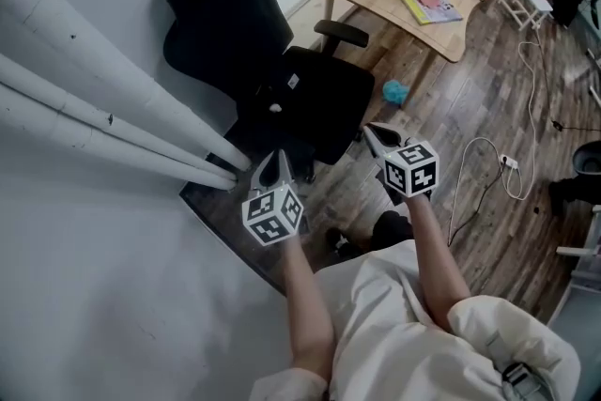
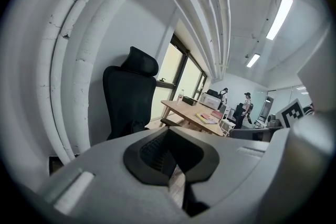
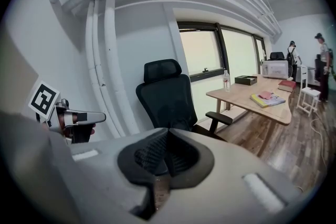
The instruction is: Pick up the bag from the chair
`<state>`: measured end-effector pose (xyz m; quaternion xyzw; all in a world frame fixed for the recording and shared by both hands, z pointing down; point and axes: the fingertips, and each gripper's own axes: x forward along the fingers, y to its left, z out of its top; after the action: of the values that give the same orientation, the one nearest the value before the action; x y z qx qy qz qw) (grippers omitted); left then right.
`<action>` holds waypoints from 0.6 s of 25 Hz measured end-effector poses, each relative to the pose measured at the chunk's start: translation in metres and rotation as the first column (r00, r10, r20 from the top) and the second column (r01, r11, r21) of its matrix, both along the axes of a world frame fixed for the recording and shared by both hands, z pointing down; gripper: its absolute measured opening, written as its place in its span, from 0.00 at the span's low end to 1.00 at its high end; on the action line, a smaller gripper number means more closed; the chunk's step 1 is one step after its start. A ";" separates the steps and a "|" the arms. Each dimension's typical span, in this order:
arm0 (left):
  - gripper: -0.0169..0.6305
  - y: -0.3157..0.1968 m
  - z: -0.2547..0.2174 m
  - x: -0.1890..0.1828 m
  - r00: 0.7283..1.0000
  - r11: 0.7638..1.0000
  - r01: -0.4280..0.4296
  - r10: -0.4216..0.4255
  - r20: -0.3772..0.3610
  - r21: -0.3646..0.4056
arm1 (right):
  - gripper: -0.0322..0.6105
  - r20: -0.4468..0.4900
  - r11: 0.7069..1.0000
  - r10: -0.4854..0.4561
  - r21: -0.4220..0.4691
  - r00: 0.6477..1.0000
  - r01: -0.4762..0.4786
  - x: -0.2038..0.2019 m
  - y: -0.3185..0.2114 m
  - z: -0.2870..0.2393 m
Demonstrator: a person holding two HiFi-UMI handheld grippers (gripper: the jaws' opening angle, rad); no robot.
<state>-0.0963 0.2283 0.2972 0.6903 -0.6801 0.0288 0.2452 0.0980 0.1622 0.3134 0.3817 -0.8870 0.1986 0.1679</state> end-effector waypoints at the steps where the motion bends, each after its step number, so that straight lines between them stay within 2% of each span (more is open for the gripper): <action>1: 0.04 -0.001 0.002 -0.002 1.000 1.000 -0.001 0.001 -0.003 -0.002 | 0.05 0.000 1.000 0.001 0.002 1.000 -0.001 -0.002 -0.003 -0.001; 7: 0.04 -0.011 0.008 -0.018 1.000 1.000 0.006 -0.006 -0.017 -0.006 | 0.05 -0.011 1.000 -0.005 -0.003 1.000 0.005 -0.017 -0.020 0.004; 11: 0.04 -0.021 0.013 -0.028 0.999 1.000 0.027 -0.027 -0.020 -0.009 | 0.05 -0.045 0.997 -0.073 -0.015 0.996 0.073 -0.035 -0.031 0.017; 15: 0.04 -0.045 0.011 -0.043 0.999 0.999 0.050 -0.050 0.001 -0.013 | 0.05 -0.022 0.991 -0.130 -0.008 0.991 0.130 -0.059 -0.064 0.012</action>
<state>-0.1394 0.1831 0.3078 0.6714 -0.6971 0.0272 0.2502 0.0389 0.0982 0.3254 0.3246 -0.9073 0.1860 0.1918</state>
